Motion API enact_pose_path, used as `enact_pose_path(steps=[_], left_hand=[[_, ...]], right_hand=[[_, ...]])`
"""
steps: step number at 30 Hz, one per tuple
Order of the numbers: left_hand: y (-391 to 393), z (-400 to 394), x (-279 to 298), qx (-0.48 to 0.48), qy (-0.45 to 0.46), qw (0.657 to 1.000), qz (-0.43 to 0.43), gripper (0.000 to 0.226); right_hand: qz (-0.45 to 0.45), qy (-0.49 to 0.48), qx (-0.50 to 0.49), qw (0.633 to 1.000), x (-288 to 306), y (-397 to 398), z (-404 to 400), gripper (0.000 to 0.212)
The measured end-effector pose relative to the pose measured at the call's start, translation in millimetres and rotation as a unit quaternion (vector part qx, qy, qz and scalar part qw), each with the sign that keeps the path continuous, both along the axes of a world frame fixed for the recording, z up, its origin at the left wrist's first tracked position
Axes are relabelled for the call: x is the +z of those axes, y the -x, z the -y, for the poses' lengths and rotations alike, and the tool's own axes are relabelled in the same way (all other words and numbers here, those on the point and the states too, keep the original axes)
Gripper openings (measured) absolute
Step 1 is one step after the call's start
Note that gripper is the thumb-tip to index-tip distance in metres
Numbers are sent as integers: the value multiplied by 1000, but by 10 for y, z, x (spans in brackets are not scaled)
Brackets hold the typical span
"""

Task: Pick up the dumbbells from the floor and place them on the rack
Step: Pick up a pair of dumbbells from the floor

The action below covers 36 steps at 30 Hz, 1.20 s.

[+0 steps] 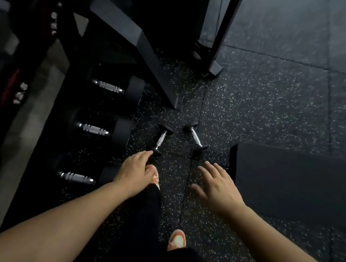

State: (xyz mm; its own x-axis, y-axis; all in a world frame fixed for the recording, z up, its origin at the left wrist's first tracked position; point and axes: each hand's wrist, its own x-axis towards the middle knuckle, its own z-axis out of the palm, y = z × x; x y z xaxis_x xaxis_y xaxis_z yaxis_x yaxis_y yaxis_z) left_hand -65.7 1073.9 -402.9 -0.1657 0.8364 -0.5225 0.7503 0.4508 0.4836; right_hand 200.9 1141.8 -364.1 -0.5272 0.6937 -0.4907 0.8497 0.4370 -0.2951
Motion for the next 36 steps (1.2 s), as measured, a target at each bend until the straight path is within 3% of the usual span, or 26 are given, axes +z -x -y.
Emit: enact_pose_path(steps=[6, 13, 18, 22, 25, 28, 36], left_hand=[[188, -1022, -1247, 27, 74, 997, 24, 60], [145, -1765, -3211, 89, 148, 984, 38, 55], [101, -2037, -4701, 119, 150, 981, 27, 49], [87, -2125, -5601, 160, 139, 977, 12, 56], [107, -2134, -6015, 195, 134, 971, 0, 64], [115, -2200, -6238, 228, 120, 966, -8, 56], [176, -2263, -6465, 218, 116, 969, 15, 53]], right_hand=[[30, 42, -30, 998, -1147, 257, -984, 71], [59, 100, -1, 993, -3168, 324, -1872, 68], [72, 128, 20, 989, -4764, 346, -2442, 59], [78, 120, -11, 990, -5690, 454, -2689, 63], [55, 126, -93, 986, -6138, 510, -2749, 70], [9, 137, -180, 974, -6392, 528, -2784, 72], [-37, 149, -294, 943, -6633, 564, -2852, 42]])
